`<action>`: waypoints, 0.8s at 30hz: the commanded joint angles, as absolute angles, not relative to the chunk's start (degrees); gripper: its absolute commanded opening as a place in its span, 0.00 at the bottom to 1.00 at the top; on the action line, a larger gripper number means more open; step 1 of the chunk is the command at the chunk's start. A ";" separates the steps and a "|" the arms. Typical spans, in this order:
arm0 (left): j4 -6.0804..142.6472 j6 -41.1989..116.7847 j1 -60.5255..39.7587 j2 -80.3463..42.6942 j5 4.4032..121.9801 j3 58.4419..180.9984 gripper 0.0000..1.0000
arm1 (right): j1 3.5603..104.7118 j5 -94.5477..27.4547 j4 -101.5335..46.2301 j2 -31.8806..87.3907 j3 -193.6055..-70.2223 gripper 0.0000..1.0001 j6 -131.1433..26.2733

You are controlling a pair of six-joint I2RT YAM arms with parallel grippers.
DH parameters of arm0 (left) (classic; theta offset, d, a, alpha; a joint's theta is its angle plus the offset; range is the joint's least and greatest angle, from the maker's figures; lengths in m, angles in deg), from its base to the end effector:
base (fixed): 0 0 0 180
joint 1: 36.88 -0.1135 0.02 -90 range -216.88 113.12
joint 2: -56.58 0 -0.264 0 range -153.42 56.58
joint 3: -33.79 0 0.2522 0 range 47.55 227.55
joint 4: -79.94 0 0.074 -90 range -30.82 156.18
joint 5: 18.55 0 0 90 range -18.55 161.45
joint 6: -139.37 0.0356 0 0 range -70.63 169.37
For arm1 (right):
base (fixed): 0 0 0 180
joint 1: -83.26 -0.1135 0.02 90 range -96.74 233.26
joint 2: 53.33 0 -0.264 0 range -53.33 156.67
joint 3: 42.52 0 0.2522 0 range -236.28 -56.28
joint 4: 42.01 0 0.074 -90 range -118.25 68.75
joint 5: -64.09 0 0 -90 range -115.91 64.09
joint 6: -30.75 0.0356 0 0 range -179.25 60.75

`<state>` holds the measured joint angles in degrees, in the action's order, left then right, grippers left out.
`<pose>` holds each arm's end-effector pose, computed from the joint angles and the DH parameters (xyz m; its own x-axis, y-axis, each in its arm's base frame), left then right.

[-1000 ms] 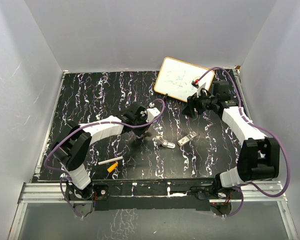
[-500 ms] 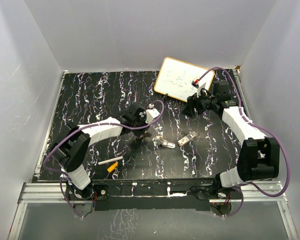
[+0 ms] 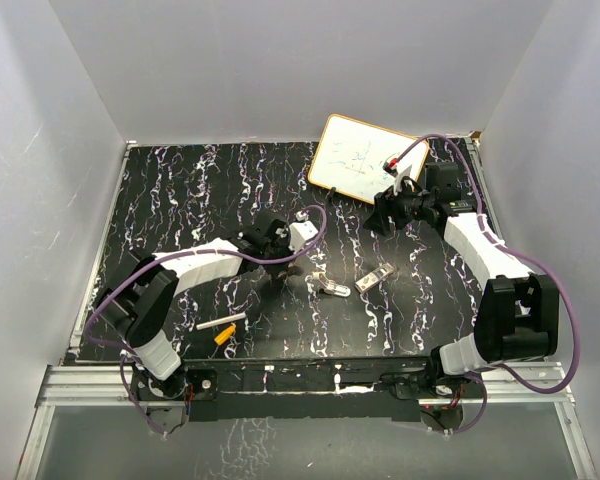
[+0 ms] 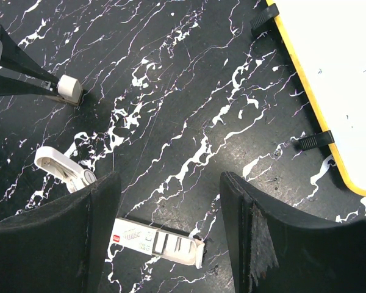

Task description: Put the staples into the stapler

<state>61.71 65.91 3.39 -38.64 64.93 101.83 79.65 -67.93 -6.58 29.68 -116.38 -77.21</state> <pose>0.2607 -0.2262 0.1833 -0.3207 0.6424 -0.6960 0.8286 0.5463 0.1223 0.3063 0.0432 0.2649 -0.5052 -0.2614 -0.8224 -0.7132 0.6631 0.2273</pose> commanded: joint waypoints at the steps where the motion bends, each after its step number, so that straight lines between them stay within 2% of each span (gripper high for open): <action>1: 61.48 66.51 3.69 -35.67 63.78 101.27 0.03 | 80.11 -68.88 -8.67 29.84 -115.87 0.68 -78.11; 10: 60.74 66.51 3.63 -36.26 63.11 101.83 0.15 | 80.11 -68.99 -8.57 29.73 -115.88 0.69 -78.23; 20: 59.63 66.34 3.64 -37.17 62.95 103.07 0.34 | 80.10 -69.15 -8.52 29.69 -115.83 0.69 -78.50; 24: 59.27 66.34 3.59 -36.99 63.34 103.59 0.36 | 80.12 -69.30 -8.47 29.82 -115.79 0.69 -78.58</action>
<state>60.94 66.30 3.39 -38.55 64.34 101.81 79.73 -67.95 -6.55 30.07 -116.35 -77.45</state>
